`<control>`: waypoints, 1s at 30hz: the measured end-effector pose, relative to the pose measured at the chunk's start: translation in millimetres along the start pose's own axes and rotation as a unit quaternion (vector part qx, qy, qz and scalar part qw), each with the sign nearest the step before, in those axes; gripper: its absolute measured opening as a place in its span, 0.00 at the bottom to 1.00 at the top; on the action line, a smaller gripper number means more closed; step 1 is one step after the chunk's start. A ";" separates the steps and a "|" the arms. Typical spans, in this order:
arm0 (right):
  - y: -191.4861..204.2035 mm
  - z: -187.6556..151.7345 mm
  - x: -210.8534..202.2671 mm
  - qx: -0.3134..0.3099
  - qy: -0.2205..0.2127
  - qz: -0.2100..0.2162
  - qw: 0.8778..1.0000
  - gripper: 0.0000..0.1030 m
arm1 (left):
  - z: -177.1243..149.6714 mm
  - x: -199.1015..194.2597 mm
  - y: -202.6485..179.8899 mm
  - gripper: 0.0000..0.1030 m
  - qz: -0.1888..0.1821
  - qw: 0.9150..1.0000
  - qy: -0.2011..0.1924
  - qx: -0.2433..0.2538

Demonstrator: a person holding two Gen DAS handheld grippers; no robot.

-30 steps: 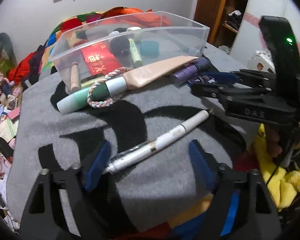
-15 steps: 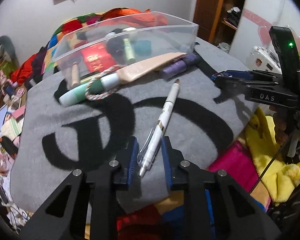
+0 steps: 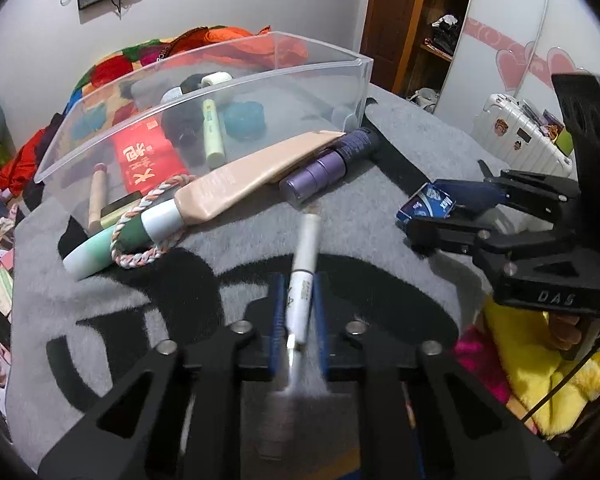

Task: Organize objects
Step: 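Grasp the white pen with the left tool while the right tool grasps the blue Max packet, then carry the pen into the box and open the left tool while the right tool drops the packet there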

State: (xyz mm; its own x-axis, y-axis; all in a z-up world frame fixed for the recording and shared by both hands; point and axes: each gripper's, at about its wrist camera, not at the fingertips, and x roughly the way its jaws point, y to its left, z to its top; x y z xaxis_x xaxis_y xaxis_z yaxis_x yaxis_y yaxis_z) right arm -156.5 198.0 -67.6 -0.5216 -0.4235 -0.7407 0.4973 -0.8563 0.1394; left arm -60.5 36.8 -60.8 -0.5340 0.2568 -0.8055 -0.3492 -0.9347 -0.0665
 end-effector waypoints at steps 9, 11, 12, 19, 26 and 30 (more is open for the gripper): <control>15.5 11.0 -14.4 -0.015 -0.024 -0.001 1.000 0.45 | -9.4 -32.7 1.5 0.10 0.011 0.998 -0.044 -0.032; 19.0 14.5 -18.4 -0.019 -0.032 -0.004 0.999 0.45 | -7.3 -42.7 0.5 0.10 0.016 0.997 -0.060 -0.037; 20.2 16.8 -20.6 -0.020 -0.037 -0.005 0.999 0.45 | -5.8 -47.8 0.1 0.10 0.021 0.997 -0.069 -0.039; 23.0 36.6 -37.5 -0.017 -0.071 -0.004 0.997 0.45 | 6.8 -80.3 -4.3 0.10 0.043 0.989 -0.127 -0.063; 28.6 59.8 -50.2 -0.024 -0.109 -0.004 0.994 0.45 | 22.9 -99.3 -4.2 0.10 0.063 0.983 -0.160 -0.069; 29.9 74.9 -52.8 -0.024 -0.124 0.001 0.992 0.45 | 30.3 -101.4 2.4 0.10 0.065 0.980 -0.169 -0.079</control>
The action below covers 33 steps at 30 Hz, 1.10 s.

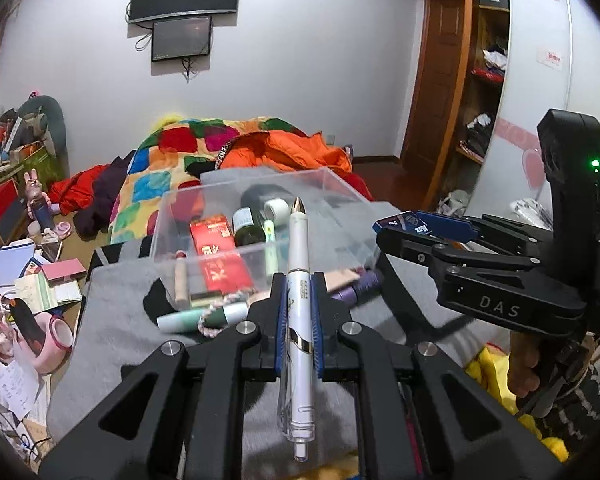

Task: Organize objects
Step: 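Carry the pen into the box and open the left tool while the right tool drops the packet there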

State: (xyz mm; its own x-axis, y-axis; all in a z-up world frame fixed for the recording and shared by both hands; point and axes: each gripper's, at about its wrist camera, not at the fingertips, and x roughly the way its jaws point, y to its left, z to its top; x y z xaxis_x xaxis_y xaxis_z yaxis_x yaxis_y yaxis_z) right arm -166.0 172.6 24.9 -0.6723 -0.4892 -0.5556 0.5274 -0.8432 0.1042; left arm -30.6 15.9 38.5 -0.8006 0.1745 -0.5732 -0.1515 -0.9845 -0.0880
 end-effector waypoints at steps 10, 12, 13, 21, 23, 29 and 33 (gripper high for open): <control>0.8 26.7 20.4 -0.004 -0.011 0.005 1.000 0.45 | 28.6 23.0 19.2 0.10 0.004 1.000 -0.012 -0.024; -0.4 30.6 27.2 -0.002 -0.009 0.008 1.000 0.45 | 32.5 28.2 22.5 0.10 0.004 1.000 -0.011 -0.027; -1.6 31.2 30.8 -0.002 -0.007 0.009 1.000 0.45 | 35.0 31.8 24.2 0.10 0.004 1.000 -0.010 -0.028; -10.3 39.9 54.8 0.007 0.004 0.008 1.000 0.45 | 53.4 42.0 35.7 0.10 -0.008 0.999 -0.019 -0.043; -14.1 43.8 58.0 0.012 0.003 0.010 1.000 0.45 | 60.7 41.7 37.5 0.10 -0.014 0.999 -0.024 -0.044; -17.5 53.4 69.0 0.015 0.002 0.011 1.000 0.45 | 79.1 44.3 39.9 0.10 -0.008 0.999 -0.039 -0.037; -16.8 51.9 84.3 0.014 0.017 0.011 1.000 0.45 | 81.6 63.2 48.3 0.10 -0.018 0.998 -0.021 -0.049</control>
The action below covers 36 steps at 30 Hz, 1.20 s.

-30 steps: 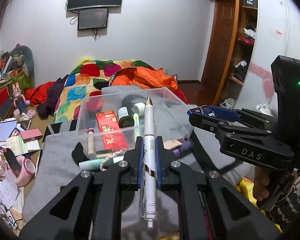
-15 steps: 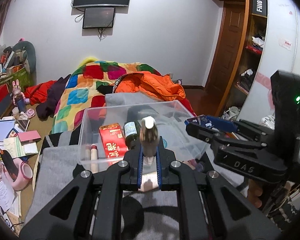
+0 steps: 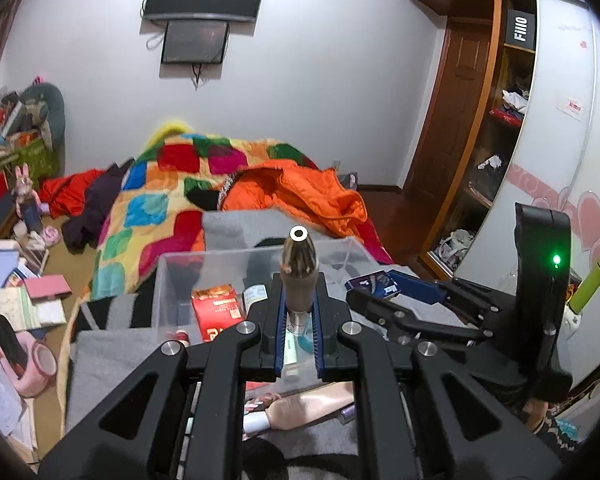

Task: Organize objects
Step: 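Carry the pen into the box and open the left tool while the right tool drops the packet there, then withdraw both tools from the box back to the item pile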

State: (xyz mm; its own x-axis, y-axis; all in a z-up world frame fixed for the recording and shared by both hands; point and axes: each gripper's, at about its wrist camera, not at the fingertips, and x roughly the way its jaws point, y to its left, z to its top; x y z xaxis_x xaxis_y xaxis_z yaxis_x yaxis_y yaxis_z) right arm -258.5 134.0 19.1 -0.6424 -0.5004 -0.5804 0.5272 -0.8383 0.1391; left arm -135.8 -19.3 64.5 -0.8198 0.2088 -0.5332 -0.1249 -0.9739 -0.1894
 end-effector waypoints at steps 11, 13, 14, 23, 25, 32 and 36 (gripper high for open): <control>-9.9 -15.7 37.0 0.015 0.059 0.015 0.998 0.45 | -26.2 60.6 18.3 0.10 -0.009 0.997 0.078 -0.027; -8.2 -16.0 39.5 0.010 0.059 0.011 0.998 0.45 | -28.8 64.8 24.8 0.10 -0.015 0.995 0.086 -0.039; -7.0 -16.0 40.8 0.007 0.060 0.010 0.998 0.45 | -29.4 66.9 28.2 0.10 -0.021 0.995 0.092 -0.045; 5.9 -19.2 48.3 -0.018 0.071 -0.011 0.997 0.46 | -36.9 65.3 38.1 0.30 0.000 0.993 0.108 -0.049; 6.5 -19.7 47.2 -0.019 0.073 -0.010 0.997 0.47 | -37.1 59.7 38.4 0.41 0.013 0.994 0.099 -0.045; 11.0 -19.7 29.1 -0.026 0.056 -0.017 0.998 0.60 | -27.0 40.2 40.1 0.60 0.033 0.996 0.075 -0.037; 14.7 -20.5 14.4 -0.035 0.041 -0.025 0.998 0.68 | -25.4 25.6 37.2 0.78 0.049 0.996 0.061 -0.030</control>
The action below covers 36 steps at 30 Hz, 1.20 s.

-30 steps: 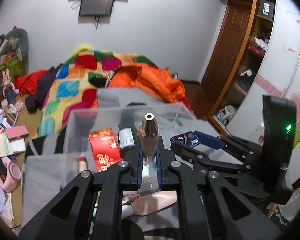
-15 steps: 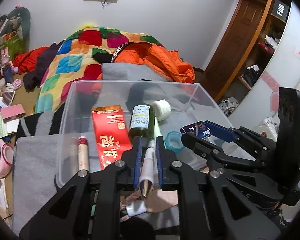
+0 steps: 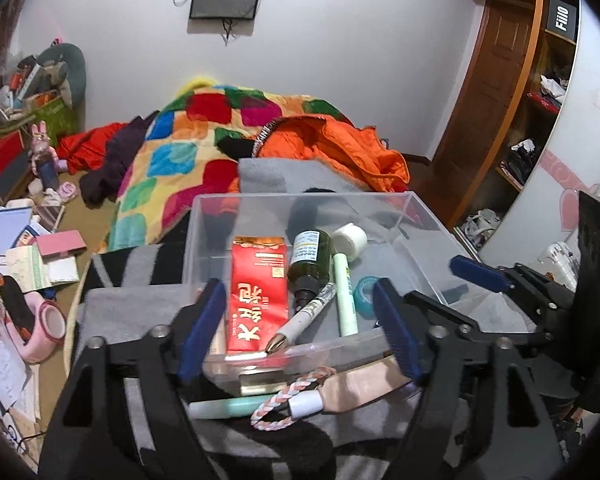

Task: Organize objects
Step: 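Withdraw both tools from the box back to the item pile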

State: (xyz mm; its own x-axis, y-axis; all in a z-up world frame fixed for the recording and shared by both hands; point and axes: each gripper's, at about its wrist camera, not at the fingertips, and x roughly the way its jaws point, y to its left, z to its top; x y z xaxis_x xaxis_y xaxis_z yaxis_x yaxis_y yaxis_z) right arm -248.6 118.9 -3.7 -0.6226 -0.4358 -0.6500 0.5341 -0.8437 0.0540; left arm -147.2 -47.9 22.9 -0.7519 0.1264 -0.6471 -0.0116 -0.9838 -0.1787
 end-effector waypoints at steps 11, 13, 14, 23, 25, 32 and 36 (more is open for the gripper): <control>-14.7 -22.2 -34.9 0.003 -0.011 -0.015 1.000 0.75 | -32.5 -26.8 -9.7 0.83 0.027 0.999 0.002 0.042; -19.7 -28.9 -36.5 0.007 -0.005 -0.017 1.000 0.75 | -39.9 -27.9 -11.8 0.84 0.030 0.998 0.006 0.050; -21.9 -33.0 -37.1 0.009 0.000 -0.018 1.000 0.75 | -44.4 -27.6 -12.8 0.85 0.031 0.998 0.010 0.053; -40.3 -74.7 -23.1 0.034 0.058 -0.010 0.998 0.75 | -79.8 -8.4 -9.9 0.85 0.031 0.997 0.056 0.052; -40.2 -80.1 -17.3 0.033 0.069 -0.007 0.997 0.75 | -85.9 -3.5 -6.8 0.85 0.029 0.996 0.067 0.046; -41.4 -76.9 -4.7 0.038 0.072 0.003 0.997 0.75 | -92.7 0.0 -4.4 0.85 0.013 0.997 0.076 0.030; -33.9 -81.0 -0.2 0.038 0.085 0.053 0.994 0.75 | -93.8 0.3 -8.2 0.85 0.005 0.997 0.076 0.030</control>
State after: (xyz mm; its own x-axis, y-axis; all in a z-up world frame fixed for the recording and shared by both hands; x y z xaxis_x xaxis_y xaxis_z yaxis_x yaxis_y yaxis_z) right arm -220.3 173.0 -66.8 -0.4551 -0.4696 -0.7565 0.5435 -0.8195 0.1817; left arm -85.5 -27.9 -45.4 -0.6436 0.1291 -0.7544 -0.0468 -0.9905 -0.1295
